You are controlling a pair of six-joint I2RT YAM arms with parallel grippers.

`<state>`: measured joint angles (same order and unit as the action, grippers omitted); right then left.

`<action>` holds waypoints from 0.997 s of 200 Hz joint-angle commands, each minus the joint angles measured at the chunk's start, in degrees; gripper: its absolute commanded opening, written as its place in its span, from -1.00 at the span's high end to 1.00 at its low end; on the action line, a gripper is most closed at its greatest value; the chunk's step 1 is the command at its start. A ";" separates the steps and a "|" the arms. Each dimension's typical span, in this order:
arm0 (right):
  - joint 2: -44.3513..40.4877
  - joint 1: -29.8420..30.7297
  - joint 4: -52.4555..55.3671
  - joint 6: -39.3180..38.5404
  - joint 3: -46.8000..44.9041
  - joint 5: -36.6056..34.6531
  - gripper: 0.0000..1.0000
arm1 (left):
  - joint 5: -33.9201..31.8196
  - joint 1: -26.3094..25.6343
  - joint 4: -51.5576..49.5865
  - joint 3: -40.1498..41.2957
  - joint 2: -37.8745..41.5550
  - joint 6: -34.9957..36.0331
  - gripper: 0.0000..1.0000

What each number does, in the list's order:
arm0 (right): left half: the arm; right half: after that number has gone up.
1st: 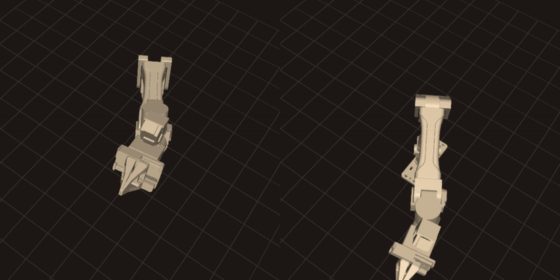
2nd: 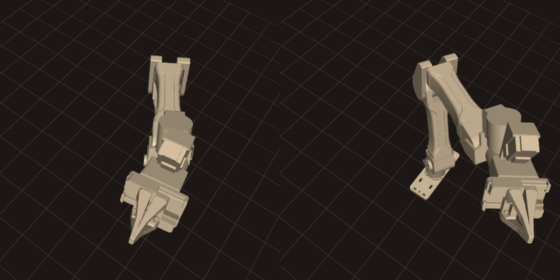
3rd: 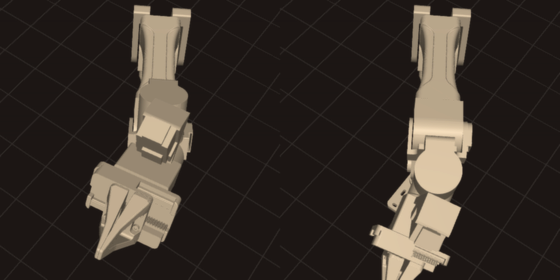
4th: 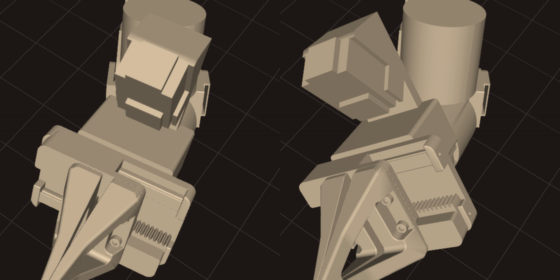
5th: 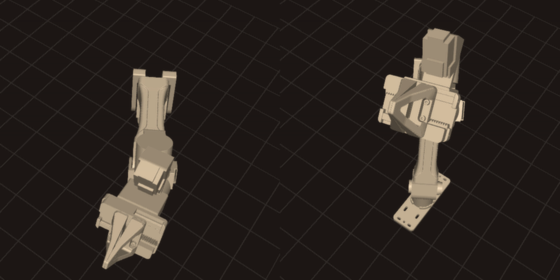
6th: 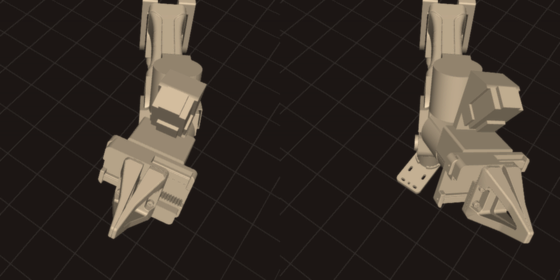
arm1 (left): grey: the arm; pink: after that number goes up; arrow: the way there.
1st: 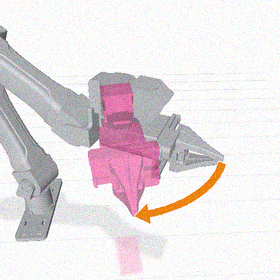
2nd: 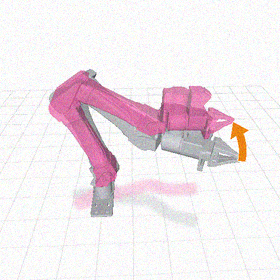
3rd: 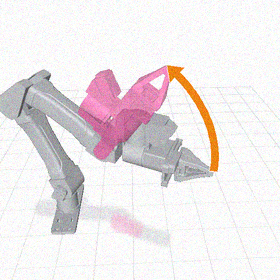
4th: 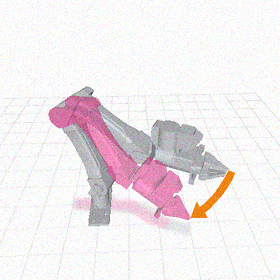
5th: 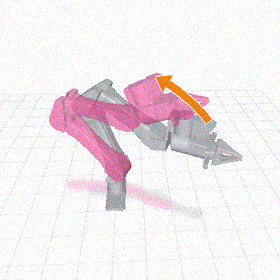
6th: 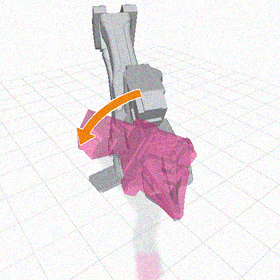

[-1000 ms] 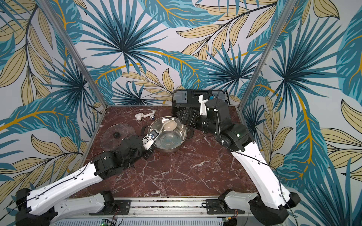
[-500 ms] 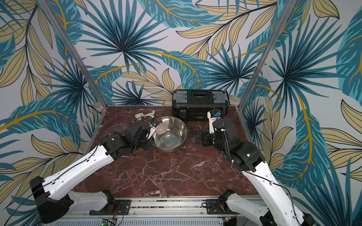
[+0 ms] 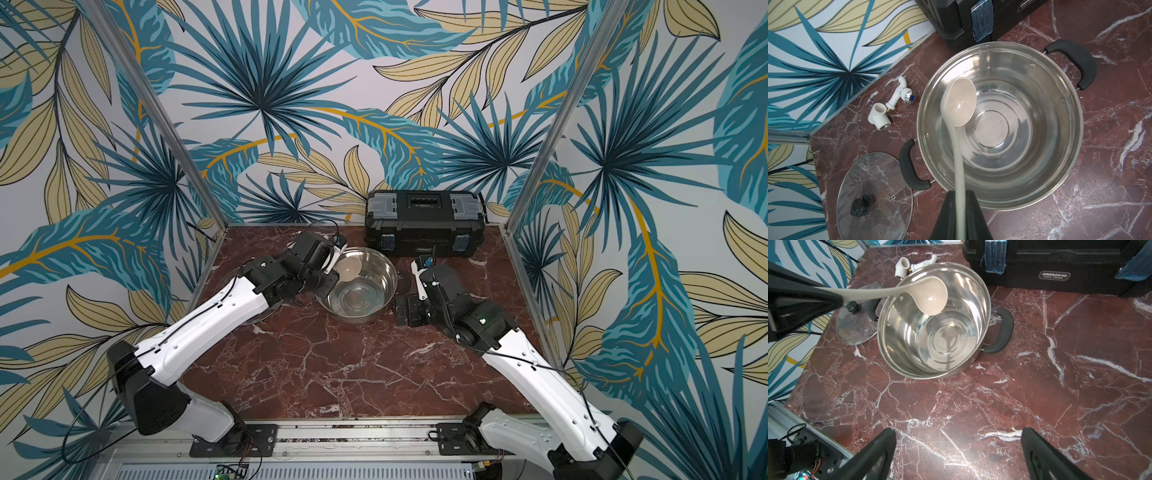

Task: Stir the soup with a spoon
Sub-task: Adjust the spoon, then stir the soup in the pan with a stick.

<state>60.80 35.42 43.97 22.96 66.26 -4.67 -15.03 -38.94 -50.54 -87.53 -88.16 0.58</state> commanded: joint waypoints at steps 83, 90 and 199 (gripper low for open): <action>1.08 2.38 -0.85 -1.18 0.27 -2.11 -0.99 | 11.14 0.28 1.51 -4.93 -2.76 -2.32 1.00; 0.75 2.45 -0.97 -1.00 0.18 -2.49 -0.99 | 12.06 0.08 1.33 -4.79 -2.64 -2.12 1.00; 1.22 2.46 -1.32 -0.57 0.83 -2.47 -0.99 | 13.10 -1.03 -9.59 -1.33 3.87 -0.93 1.00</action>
<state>61.67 37.60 43.46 21.71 66.32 -6.39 -0.95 -40.05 -54.78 -89.27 -86.02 -0.86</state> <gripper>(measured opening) 0.994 0.120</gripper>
